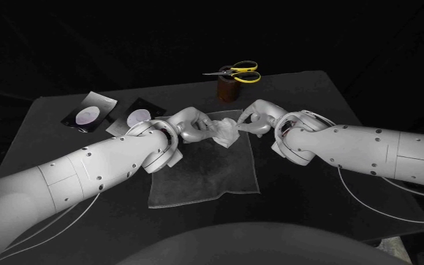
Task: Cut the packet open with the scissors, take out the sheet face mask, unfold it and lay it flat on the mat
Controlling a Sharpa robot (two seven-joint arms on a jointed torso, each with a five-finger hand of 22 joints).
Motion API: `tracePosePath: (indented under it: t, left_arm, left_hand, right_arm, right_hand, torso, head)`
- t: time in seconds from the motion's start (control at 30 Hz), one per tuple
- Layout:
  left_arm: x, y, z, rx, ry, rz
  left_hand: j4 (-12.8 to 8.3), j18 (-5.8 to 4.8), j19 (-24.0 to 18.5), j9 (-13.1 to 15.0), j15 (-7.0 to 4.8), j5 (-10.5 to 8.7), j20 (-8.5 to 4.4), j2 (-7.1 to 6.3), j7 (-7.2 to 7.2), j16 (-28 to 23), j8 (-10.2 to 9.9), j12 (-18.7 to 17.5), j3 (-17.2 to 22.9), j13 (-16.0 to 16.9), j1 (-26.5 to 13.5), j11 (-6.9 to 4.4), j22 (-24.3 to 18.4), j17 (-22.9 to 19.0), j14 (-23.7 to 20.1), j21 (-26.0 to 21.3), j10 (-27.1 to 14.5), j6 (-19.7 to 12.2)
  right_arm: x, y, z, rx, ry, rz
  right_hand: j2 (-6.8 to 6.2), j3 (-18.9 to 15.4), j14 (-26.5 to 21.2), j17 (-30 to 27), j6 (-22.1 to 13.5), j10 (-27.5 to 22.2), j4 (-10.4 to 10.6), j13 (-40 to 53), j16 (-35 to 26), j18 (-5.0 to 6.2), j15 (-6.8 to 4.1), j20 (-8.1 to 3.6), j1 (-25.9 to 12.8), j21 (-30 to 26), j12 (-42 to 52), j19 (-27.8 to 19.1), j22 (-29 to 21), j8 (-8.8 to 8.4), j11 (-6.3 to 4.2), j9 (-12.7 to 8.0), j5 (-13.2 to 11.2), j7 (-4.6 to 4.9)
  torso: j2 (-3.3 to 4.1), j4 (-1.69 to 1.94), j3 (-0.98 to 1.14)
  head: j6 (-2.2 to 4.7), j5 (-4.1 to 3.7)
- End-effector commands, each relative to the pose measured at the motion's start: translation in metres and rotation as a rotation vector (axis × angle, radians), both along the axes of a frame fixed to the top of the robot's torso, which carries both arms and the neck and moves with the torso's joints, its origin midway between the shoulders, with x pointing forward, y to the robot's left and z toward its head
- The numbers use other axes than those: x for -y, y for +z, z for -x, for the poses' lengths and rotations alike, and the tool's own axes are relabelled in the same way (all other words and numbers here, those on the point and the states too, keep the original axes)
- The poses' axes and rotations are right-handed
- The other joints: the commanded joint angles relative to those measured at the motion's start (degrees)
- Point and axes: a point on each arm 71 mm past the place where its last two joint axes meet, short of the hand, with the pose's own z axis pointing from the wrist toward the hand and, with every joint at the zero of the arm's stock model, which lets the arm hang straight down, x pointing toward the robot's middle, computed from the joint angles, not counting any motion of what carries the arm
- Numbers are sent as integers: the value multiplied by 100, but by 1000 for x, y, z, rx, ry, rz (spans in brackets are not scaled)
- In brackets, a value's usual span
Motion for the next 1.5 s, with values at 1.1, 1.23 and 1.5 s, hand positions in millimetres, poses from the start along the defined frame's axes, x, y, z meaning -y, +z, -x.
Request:
tracePosePath:
  t: [1.1,1.23,1.5]
  left_arm:
    - [16,-8,3,-71,-64,-52]
    - [16,-9,3,-80,-69,-62]
    - [17,-10,4,-94,-76,-76]
  left_hand:
    - [3,-113,75,-136,23,13,15,-39,-1,42,-226,34,135,13,-115,13,95,324,113,77,36,-212]
    - [6,-113,74,-149,22,13,14,-40,1,43,-246,36,141,14,-128,14,94,328,115,78,37,-225]
    - [11,-114,74,-154,22,13,14,-37,2,43,-255,37,144,15,-137,13,95,327,114,79,39,-229]
  right_arm:
    - [-14,-8,-7,0,5,139]
    - [-15,-8,-8,8,15,153]
    - [-14,-7,-9,34,8,174]
  right_hand:
    - [-32,-597,439,912,515,257,343,719,59,86,-176,-58,226,-2,40,71,48,274,-185,107,32,-210]
    - [30,-519,453,948,713,285,198,753,69,73,-283,-93,538,73,83,111,87,447,-309,215,17,-351]
    - [188,-221,474,1004,753,330,-11,818,85,49,-376,-134,876,226,162,185,162,543,-408,306,-1,-458]
  torso:
    - [3,1,-3]
    - [-1,2,-1]
    - [0,3,-3]
  head:
    - [0,-2]
    - [0,-4]
    - [0,-13]
